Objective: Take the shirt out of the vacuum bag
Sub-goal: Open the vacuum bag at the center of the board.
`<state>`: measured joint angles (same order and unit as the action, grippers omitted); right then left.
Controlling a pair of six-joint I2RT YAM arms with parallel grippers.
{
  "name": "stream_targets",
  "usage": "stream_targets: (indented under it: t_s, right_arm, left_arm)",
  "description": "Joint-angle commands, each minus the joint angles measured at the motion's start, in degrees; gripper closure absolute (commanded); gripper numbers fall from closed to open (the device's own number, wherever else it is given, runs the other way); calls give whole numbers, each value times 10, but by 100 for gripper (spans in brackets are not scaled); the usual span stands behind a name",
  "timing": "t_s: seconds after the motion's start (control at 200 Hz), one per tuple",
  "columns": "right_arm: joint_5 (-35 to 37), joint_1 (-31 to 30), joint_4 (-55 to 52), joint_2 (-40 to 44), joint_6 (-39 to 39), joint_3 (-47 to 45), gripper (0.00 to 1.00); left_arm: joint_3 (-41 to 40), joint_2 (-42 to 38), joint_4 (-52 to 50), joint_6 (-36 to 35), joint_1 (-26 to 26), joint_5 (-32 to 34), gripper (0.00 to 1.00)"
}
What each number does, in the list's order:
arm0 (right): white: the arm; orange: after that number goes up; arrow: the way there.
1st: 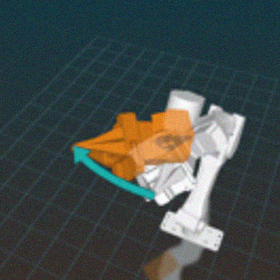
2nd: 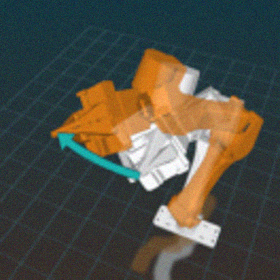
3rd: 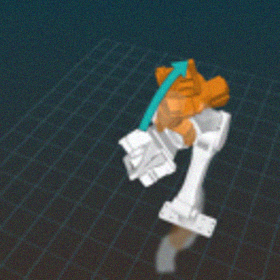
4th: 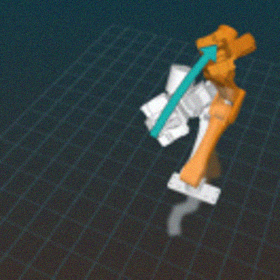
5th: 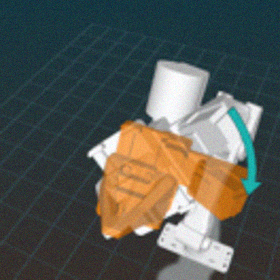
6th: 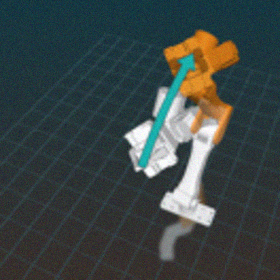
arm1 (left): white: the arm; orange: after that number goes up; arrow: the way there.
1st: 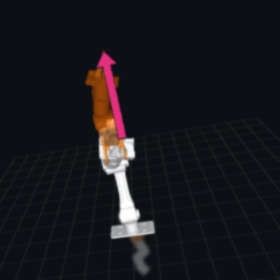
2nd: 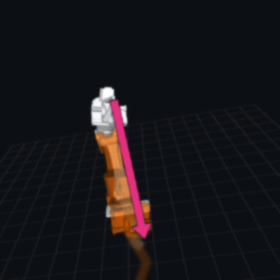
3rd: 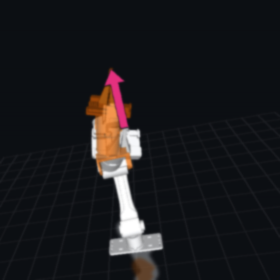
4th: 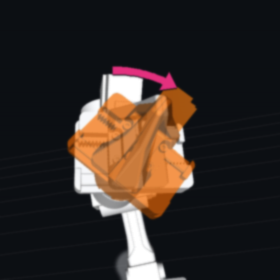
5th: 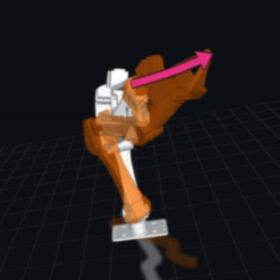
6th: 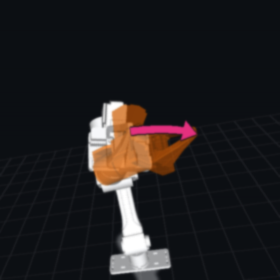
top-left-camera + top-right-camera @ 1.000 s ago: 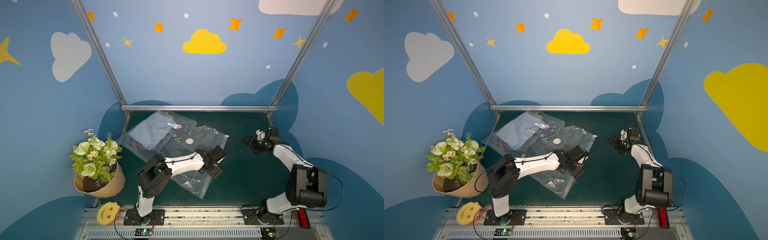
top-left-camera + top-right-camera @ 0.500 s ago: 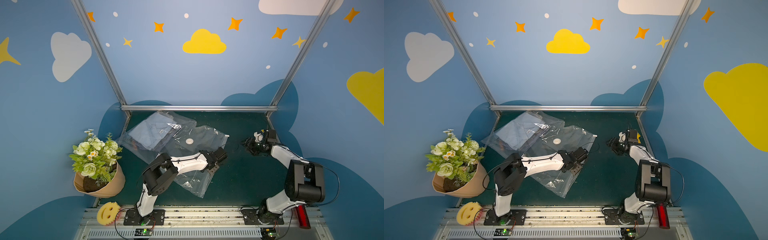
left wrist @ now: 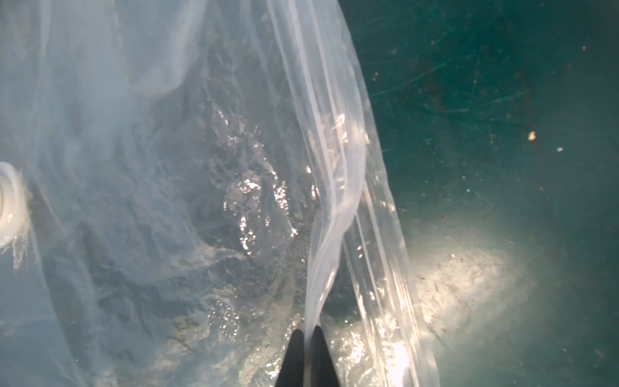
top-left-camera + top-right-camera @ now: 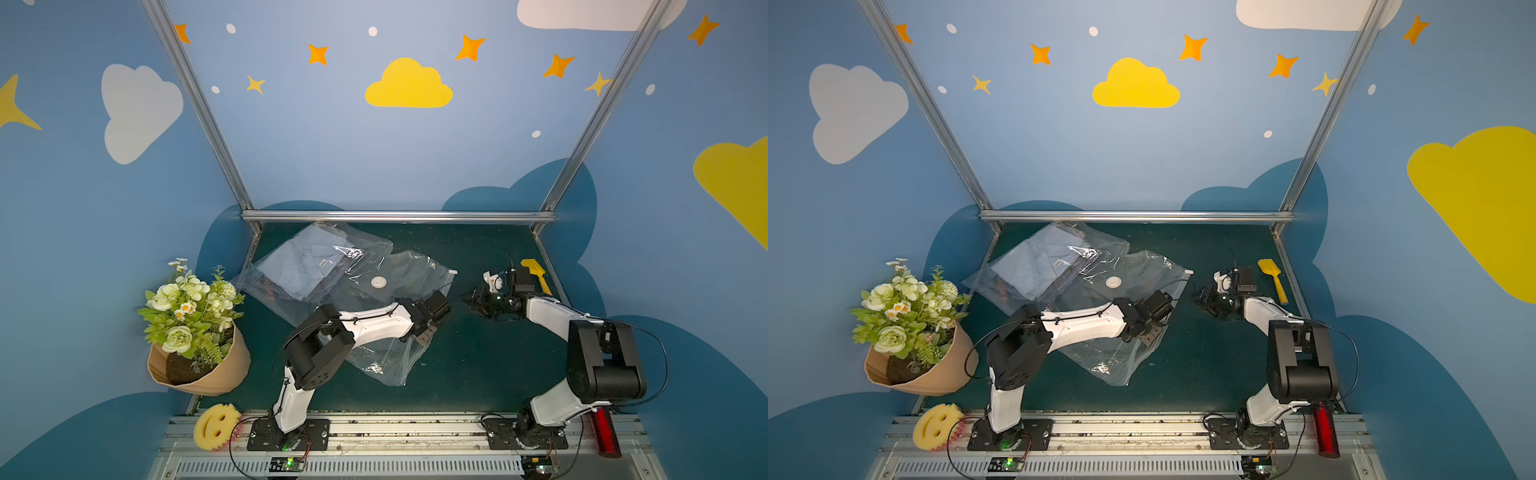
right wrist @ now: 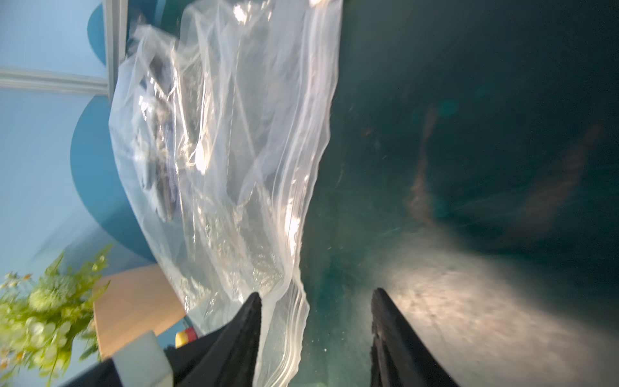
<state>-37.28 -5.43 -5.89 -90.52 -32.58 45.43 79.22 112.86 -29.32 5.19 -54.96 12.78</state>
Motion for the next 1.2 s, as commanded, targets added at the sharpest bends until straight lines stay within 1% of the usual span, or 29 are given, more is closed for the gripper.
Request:
stream_targets:
  t_s: [0.0, 0.175, 0.24, 0.335, 0.426, 0.501, 0.576, 0.691, 0.851, 0.961, 1.086, 1.197]
  right_arm:
    - [-49, -20, 67, 7, -25, -30, 50]
    - [-80, -62, 161, 17, -73, -65, 53]
    - [-80, -79, 192, 22, -90, -66, 54]
    - [-76, -100, 196, 24, -96, -67, 58]
    - [-64, -107, 191, 39, -99, -67, 61]
    - [-52, -113, 173, 47, -85, -67, 62]
    - [-53, -120, 152, 27, -70, -55, 63]
    - [-51, -127, 181, -13, -84, -49, 64]
    - [-66, -134, 254, -67, -120, -33, 64]
    - [-66, -146, 277, -80, -133, -12, 64]
    - [-54, -164, 243, -104, -108, 25, 63]
    - [-57, -172, 269, -144, -121, 41, 61]
  left_arm:
    - [-6, -39, 11, 19, 15, 0, 96]
    - [0, -65, 23, 33, 38, -18, 96]
    - [5, -70, 22, 32, 41, -19, 96]
    - [9, -72, 28, 34, 46, -21, 96]
    - [10, -69, 30, 39, 48, -23, 96]
    - [4, -72, 39, 45, 48, -26, 96]
    - [7, -73, 43, 49, 49, -30, 96]
    - [27, -81, 37, 46, 51, -22, 96]
    - [36, -106, 36, 45, 58, -17, 96]
    - [42, -113, 26, 44, 59, -17, 96]
    - [41, -120, 29, 48, 59, -19, 96]
    - [56, -119, 25, 49, 59, -23, 96]
